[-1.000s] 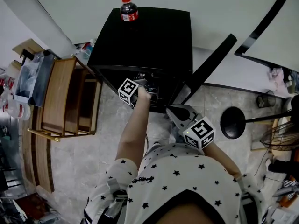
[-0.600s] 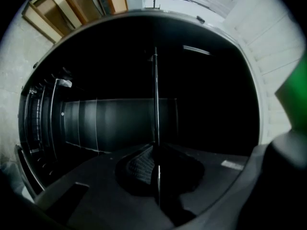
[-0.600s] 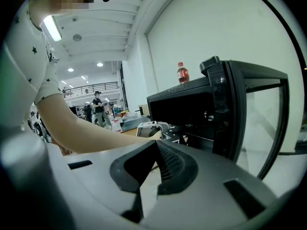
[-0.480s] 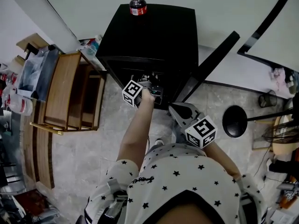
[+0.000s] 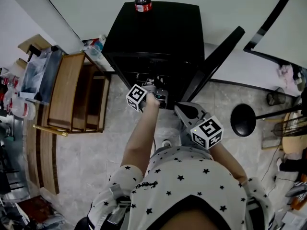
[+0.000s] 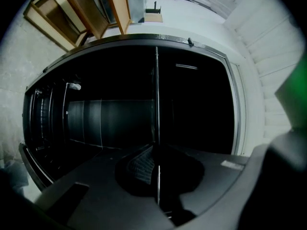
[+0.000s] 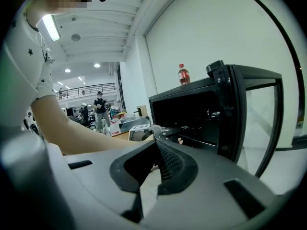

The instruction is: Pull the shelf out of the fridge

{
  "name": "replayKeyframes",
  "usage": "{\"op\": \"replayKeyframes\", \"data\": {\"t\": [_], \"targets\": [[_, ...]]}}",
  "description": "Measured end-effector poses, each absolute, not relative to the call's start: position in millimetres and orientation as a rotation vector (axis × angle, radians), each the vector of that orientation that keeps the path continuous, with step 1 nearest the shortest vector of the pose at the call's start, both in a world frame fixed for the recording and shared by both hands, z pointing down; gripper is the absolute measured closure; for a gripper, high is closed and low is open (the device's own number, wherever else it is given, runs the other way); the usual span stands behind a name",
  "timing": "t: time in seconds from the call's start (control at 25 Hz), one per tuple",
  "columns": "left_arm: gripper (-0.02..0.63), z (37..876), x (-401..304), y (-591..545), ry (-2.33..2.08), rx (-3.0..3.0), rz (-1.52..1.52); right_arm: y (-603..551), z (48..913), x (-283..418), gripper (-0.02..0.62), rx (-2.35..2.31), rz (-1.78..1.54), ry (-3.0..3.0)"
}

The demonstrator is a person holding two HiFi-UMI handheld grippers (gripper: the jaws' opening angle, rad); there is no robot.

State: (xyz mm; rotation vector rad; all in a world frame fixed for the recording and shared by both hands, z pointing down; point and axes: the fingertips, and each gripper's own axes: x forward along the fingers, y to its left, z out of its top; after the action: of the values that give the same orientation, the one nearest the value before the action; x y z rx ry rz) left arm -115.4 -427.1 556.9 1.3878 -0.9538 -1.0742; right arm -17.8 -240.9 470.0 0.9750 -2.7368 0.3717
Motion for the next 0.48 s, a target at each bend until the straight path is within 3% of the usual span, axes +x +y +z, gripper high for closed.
{"op": "replayKeyframes", "data": {"t": [0.48], "targets": [[0.575, 555, -122, -391, -0.936, 1.393, -1.078, -219, 471, -22, 0.603, 1.006, 0.372, -2.728]]}}
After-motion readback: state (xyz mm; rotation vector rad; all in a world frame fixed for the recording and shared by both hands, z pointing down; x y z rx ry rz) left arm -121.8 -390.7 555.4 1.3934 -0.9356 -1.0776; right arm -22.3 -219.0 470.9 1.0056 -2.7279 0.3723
